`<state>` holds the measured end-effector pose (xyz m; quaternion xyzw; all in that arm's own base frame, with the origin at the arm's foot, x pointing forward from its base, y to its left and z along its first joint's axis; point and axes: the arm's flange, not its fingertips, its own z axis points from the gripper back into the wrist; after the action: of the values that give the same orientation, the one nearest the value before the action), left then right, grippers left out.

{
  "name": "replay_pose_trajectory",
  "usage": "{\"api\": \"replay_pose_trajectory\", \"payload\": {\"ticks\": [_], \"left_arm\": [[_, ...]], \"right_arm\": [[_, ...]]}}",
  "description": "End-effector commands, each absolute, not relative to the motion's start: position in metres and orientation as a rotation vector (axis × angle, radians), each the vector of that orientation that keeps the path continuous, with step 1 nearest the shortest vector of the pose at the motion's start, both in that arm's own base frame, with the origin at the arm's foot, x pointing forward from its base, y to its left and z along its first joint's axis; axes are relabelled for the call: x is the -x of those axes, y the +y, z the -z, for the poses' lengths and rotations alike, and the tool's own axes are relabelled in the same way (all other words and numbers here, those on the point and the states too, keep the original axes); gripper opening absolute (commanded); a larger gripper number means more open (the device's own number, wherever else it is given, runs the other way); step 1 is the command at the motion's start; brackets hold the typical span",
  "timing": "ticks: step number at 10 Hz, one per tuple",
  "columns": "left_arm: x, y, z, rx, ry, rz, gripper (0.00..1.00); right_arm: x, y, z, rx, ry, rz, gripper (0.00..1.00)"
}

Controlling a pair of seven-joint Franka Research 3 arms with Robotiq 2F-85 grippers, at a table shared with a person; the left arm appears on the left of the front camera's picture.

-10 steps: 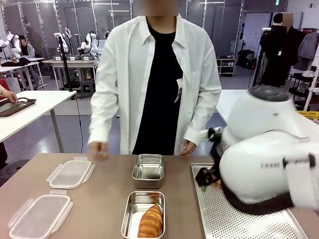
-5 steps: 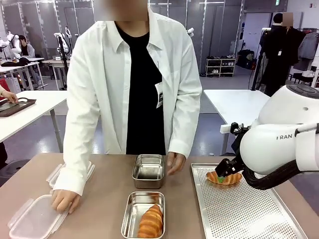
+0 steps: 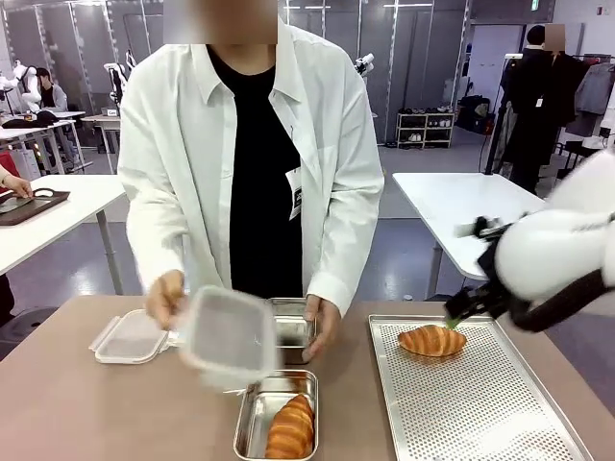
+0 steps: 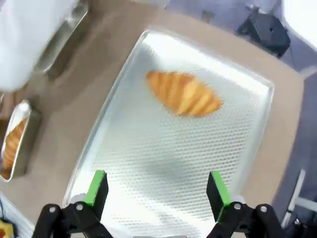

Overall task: Place the bread into the airtight container.
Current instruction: Pick up a Butter Roll and place it into an empty Airtight Container.

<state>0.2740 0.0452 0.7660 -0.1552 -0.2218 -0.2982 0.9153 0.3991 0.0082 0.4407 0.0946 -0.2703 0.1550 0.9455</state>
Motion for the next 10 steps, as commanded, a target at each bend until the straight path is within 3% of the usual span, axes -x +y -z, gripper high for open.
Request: {"api": "replay_pose_trajectory", "payload": {"ticks": [1, 3, 5, 6, 7, 10], "left_arm": [[-0.273, 0.045, -0.766, 0.316, -0.456, 0.639, 1.0], [-0.273, 0.045, -0.766, 0.316, -0.456, 0.639, 1.0], [-0.273, 0.045, -0.766, 0.316, -0.456, 0.639, 1.0], [-0.273, 0.045, -0.766, 0.316, -0.456, 0.639, 1.0], [-0.273, 0.045, -0.766, 0.316, -0.456, 0.639, 1.0], [-0.273, 0.045, -0.766, 0.316, -0.456, 0.639, 1.0]], "right_arm": [[-0.365, -0.115, -0.388, -0.474, -0.721, -0.259, 1.0], [-0.304, -0.197, -0.334, -0.533, -0.836, -0.046, 1.0], [-0.253, -0.223, -0.3, -0.561, -0.906, 0.08, 1.0], [-0.25, -0.223, -0.294, -0.586, -0.881, 0.091, 1.0], [-0.302, -0.267, -0.338, -0.527, -0.872, 0.103, 1.0], [-0.302, -0.267, -0.338, -0.527, -0.872, 0.103, 1.0]]}}
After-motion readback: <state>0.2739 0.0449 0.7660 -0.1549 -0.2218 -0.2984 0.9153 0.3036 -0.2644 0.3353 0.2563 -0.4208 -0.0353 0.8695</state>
